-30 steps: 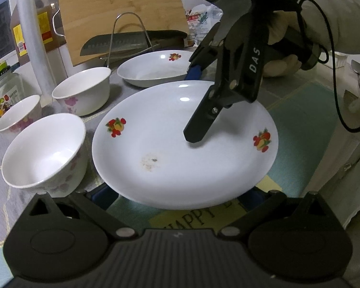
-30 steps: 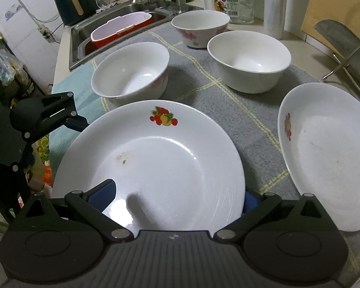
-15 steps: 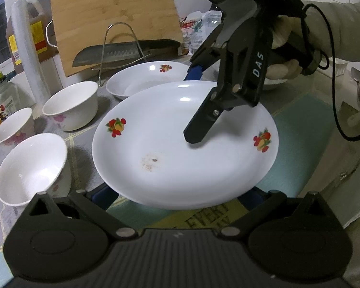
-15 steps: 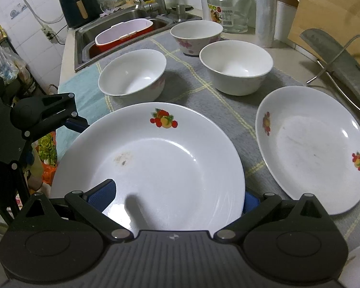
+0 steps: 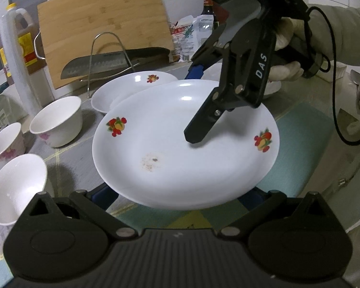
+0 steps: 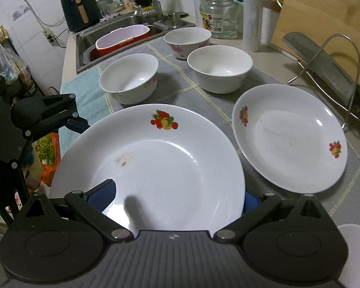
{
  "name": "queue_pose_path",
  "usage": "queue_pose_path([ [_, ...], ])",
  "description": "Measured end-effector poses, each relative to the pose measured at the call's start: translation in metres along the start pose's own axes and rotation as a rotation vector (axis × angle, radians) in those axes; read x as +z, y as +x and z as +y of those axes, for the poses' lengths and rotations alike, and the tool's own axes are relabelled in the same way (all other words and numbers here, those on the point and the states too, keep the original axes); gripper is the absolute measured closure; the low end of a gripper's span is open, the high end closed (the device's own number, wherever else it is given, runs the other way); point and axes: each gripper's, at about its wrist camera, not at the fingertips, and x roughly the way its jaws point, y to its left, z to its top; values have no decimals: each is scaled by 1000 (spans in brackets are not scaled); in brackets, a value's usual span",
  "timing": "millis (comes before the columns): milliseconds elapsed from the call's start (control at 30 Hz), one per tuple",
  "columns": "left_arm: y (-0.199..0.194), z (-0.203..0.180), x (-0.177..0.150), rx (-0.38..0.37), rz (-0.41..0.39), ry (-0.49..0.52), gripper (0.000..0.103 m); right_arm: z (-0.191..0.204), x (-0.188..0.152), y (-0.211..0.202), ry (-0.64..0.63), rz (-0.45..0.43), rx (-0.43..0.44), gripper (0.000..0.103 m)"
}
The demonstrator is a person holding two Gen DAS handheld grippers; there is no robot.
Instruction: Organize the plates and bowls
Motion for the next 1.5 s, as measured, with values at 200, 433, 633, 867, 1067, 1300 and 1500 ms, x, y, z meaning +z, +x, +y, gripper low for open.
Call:
queue_pose_path([
  [200, 6, -8, 11, -13, -7, 5, 0, -10, -10, -14, 12, -13, -15, 0],
  [433, 19, -20, 26, -25, -10, 34, 0, -25, -23, -30, 28, -28, -37, 0],
  [633, 31, -32, 41, -37, -13, 51, 0, -42, -35, -45, 50, -44, -52, 0],
  [867, 47, -49, 59, -51, -14, 72, 0, -63, -51, -62, 71, -58, -74, 0],
  [1067, 62, -60, 74, -73, -16, 94, 0, -81, -67, -76, 98, -73, -95, 0],
  [1300, 84, -69, 93, -107, -12, 121, 0, -101, -86, -90, 136, -90, -124, 0],
  [1500, 99, -76, 105, -134, -10, 142, 0, -116, -101, -98, 169, -100, -148, 0],
])
